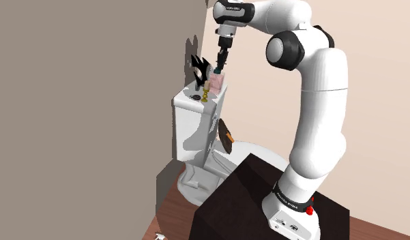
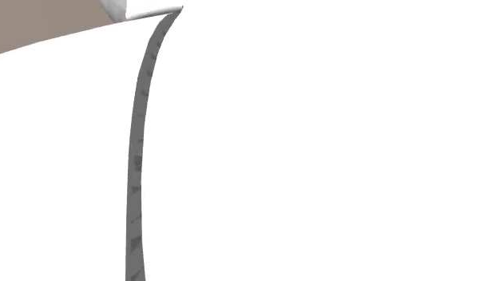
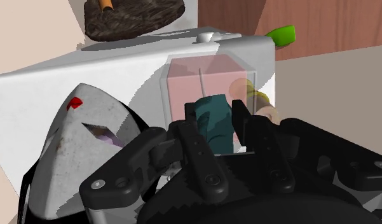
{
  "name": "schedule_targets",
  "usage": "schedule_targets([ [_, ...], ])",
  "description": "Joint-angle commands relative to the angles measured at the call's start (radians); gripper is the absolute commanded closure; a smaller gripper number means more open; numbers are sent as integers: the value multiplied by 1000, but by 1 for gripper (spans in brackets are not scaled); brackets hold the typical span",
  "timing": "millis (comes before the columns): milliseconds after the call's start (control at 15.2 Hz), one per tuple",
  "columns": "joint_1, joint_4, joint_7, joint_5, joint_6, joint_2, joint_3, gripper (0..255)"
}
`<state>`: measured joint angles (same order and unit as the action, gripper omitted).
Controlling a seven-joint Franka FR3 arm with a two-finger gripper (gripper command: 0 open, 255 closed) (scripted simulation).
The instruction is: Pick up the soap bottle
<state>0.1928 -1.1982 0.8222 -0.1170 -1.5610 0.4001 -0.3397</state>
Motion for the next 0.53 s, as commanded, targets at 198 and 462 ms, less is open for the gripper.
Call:
schedule_targets([
  [198,15,112,1,-9,85,27,0,255],
  [462,24,171,1,-15,126,46,0,255],
])
